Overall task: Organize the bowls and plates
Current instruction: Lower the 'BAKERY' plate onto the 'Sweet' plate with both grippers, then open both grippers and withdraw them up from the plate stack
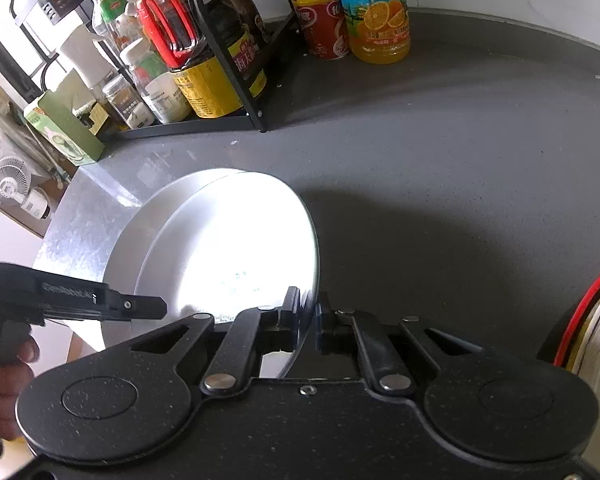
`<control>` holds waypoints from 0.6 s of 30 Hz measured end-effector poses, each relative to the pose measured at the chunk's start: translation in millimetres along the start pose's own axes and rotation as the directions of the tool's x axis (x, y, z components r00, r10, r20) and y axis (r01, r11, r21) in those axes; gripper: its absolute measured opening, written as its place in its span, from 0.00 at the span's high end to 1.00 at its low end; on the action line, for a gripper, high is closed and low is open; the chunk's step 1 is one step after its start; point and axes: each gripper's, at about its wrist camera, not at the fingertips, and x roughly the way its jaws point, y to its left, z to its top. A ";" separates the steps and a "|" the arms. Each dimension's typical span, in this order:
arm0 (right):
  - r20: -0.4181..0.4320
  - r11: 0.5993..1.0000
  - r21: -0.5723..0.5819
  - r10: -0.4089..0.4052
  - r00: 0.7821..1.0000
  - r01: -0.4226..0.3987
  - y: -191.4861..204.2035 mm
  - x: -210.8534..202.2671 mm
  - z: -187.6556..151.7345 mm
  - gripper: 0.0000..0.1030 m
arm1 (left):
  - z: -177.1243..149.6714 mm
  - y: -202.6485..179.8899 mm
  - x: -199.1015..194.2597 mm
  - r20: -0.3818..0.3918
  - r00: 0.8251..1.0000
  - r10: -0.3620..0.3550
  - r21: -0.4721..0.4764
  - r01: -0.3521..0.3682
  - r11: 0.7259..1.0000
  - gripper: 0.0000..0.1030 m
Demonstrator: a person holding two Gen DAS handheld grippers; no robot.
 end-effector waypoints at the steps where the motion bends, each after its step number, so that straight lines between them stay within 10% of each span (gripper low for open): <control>1: 0.001 1.000 0.003 0.004 1.000 -0.004 -1.1 0.1 -0.1 0.93 | 1.4 0.6 -3.0 0.002 1.000 -0.006 -0.002 0.006 1.000 0.72; 8: 0.006 1.000 0.018 0.003 1.000 -0.003 -1.4 1.1 -1.8 0.93 | 11.3 1.4 -31.3 0.043 0.999 0.001 -0.002 -0.001 1.000 0.27; 18: 0.004 1.000 -0.004 -0.029 1.000 0.029 2.8 5.4 0.0 0.92 | 12.8 3.2 -14.0 0.029 0.985 0.171 0.051 -0.172 0.984 0.23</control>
